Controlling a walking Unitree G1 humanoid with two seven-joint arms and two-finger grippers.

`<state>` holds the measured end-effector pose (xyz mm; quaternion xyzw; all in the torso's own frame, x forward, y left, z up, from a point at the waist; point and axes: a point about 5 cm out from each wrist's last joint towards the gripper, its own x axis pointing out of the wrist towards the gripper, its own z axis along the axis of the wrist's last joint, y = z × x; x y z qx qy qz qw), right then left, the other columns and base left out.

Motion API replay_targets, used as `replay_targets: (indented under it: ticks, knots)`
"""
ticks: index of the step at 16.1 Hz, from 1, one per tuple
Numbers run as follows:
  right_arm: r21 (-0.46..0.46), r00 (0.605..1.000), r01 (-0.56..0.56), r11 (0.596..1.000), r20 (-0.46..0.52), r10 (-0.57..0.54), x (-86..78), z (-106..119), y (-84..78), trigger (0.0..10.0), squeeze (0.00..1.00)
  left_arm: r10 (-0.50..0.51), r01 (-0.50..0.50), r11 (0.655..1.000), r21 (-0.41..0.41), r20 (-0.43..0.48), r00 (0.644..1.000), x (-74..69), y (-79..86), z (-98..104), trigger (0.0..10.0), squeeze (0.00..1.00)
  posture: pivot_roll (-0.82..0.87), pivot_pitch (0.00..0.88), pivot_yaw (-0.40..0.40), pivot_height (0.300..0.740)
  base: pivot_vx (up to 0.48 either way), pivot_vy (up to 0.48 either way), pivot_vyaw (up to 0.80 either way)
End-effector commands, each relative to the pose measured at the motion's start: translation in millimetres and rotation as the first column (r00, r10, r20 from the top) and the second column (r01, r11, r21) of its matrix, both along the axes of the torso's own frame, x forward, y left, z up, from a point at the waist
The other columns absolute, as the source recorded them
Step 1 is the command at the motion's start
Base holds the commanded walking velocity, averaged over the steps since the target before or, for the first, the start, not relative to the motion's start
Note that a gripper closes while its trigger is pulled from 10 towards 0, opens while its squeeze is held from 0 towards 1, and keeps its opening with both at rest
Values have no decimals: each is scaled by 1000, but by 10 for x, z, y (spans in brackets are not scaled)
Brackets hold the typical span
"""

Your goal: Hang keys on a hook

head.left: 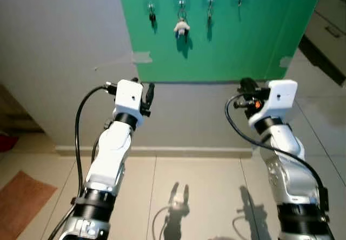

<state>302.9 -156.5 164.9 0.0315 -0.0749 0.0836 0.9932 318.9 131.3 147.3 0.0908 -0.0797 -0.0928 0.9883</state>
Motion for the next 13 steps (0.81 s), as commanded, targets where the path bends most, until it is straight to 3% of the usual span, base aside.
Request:
replay_targets:
  ticks: [1,13]
  knots:
    - [1,1000,-12,1000,13,12,10,48,37,10000,0,-4,4,1000,5,14,1000,12,9,31,10000,0,-149,0,90,740,285,0,0]
    - [-3,998,-40,999,40,40,57,85,120,10000,0,-37,37,999,13,15,999,10,57,24,10000,0,-135,0,94,740,307,0,0]
